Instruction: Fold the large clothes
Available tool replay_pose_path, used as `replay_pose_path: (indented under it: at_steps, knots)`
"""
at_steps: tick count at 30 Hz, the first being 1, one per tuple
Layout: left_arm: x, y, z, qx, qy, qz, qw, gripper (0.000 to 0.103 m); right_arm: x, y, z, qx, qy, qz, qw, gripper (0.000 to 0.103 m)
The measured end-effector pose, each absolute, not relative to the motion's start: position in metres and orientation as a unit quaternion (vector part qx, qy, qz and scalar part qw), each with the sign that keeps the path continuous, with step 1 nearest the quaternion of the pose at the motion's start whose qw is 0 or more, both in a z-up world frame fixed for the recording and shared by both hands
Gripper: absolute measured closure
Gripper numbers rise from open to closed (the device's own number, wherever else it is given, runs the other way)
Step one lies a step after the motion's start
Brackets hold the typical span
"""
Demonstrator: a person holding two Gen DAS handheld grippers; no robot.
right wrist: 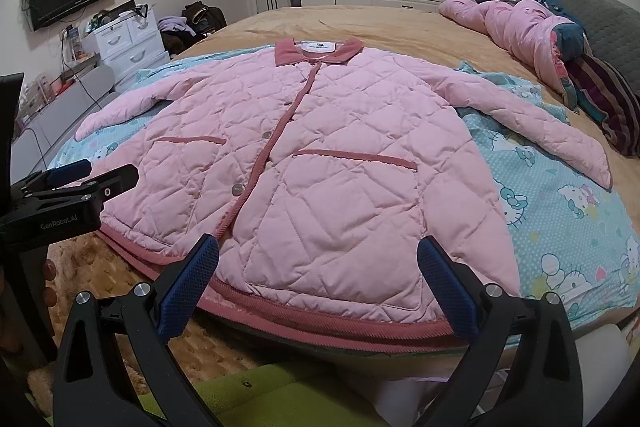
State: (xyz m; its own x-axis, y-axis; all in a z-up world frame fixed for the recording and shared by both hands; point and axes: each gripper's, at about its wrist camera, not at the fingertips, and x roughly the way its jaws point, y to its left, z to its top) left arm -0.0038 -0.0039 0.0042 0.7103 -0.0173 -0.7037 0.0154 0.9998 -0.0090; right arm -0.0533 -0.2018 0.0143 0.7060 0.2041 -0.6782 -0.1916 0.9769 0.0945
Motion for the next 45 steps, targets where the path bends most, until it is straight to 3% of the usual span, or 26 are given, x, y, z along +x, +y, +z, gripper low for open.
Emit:
replay_pose_path:
  at_steps: [19, 45]
  knots:
    - [0.000, -0.005, 0.006, 0.003, 0.381, -0.010, 0.924, 0.009, -0.047, -0.207, 0.017, 0.015, 0.362, 0.113, 0.925, 0.004]
    - [0.067, -0.013, 0.017, -0.020, 0.404, -0.032, 0.914, 0.009, 0.035, -0.237, 0.034, 0.058, 0.355, 0.097, 0.928, 0.004]
